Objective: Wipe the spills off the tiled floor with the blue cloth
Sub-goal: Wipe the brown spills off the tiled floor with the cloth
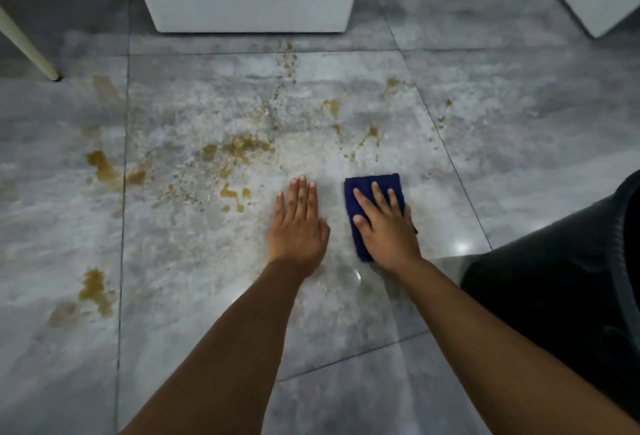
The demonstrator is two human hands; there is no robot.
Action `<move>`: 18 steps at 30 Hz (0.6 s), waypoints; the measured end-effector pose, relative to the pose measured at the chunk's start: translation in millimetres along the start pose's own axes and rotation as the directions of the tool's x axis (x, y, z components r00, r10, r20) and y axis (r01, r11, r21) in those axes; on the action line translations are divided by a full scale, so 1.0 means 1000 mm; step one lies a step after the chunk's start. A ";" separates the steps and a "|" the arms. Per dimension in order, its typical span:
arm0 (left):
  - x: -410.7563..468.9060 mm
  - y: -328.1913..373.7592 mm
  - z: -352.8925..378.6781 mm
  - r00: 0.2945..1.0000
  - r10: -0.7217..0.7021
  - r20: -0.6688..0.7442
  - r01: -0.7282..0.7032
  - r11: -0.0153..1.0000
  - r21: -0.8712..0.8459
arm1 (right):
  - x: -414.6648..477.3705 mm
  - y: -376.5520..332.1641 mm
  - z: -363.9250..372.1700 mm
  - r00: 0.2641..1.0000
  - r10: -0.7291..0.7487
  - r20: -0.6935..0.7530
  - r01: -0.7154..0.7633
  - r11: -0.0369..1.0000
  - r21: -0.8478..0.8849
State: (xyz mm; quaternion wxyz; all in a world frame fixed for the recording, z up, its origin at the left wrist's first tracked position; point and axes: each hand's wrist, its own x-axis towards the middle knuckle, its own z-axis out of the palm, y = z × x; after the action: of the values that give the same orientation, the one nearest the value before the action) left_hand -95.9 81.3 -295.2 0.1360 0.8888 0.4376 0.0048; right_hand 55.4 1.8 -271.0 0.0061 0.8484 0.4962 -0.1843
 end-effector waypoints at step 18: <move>0.035 0.019 0.007 0.989 -0.135 -0.068 0.131 0.990 -0.060 | 0.142 0.019 -0.037 0.970 0.169 -0.173 -0.156 0.984 0.085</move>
State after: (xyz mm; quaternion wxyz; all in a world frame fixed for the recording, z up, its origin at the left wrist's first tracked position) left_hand -58.6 95.4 -301.3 0.1448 0.8528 0.5002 0.0398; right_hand 144.9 118.5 -284.6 -0.0534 0.8991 0.4166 -0.1233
